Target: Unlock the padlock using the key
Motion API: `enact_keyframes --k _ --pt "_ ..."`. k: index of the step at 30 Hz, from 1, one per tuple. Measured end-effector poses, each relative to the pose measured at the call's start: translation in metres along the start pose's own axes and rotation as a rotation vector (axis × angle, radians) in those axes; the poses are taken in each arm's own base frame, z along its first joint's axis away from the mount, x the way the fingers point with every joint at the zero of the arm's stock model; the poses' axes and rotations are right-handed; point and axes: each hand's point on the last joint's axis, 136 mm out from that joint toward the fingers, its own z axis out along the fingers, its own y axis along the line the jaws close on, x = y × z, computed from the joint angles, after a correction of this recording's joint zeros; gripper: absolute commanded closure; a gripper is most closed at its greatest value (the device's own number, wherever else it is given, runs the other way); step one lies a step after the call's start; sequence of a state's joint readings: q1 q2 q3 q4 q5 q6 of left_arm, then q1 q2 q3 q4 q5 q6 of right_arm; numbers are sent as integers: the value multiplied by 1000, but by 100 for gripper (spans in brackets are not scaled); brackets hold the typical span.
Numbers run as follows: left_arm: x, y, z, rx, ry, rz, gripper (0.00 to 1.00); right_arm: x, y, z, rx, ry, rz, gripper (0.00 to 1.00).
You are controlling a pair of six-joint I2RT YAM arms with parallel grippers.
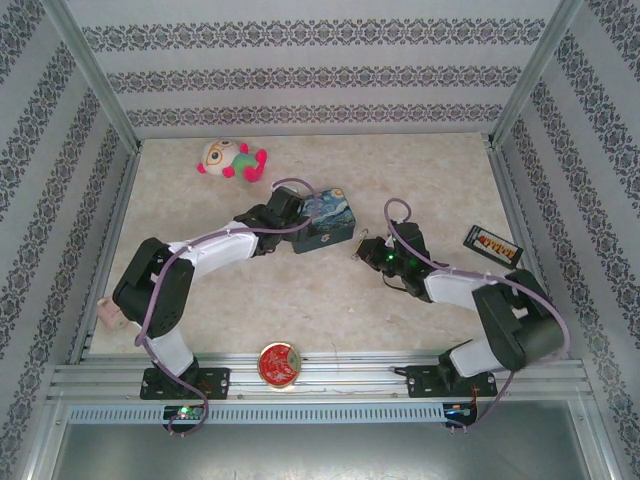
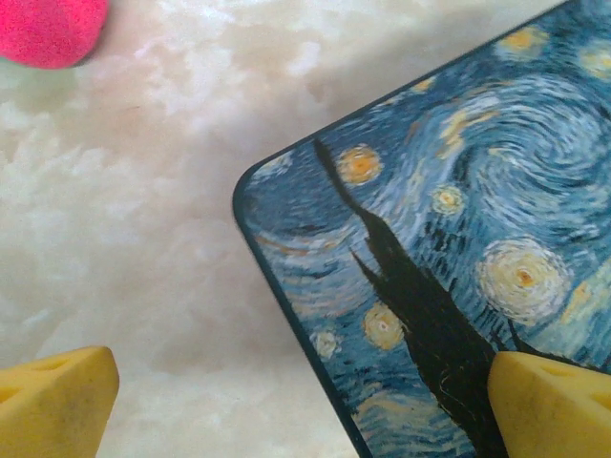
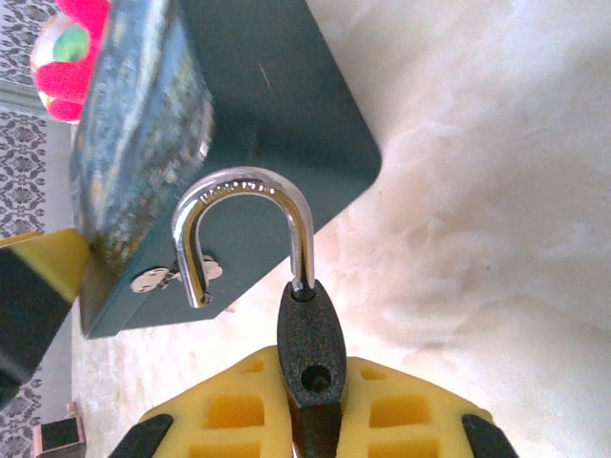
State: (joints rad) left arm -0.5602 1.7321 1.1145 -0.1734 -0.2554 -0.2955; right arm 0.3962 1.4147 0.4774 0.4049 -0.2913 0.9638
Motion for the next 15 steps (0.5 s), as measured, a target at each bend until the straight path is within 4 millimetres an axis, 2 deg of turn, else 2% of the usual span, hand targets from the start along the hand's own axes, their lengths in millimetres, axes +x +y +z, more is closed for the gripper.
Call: enact_keyframes --k 4,11,15 --pt "-1 9 -6 3 -3 -34 1 -1 2 -24 55 -7 -71 100" --pt "-17 21 -40 75 -71 -169 1 -4 4 -65 189 12 -201 100" --pt "-20 27 -44 128 -79 -257 1 1 -3 -81 279 67 -258 100"
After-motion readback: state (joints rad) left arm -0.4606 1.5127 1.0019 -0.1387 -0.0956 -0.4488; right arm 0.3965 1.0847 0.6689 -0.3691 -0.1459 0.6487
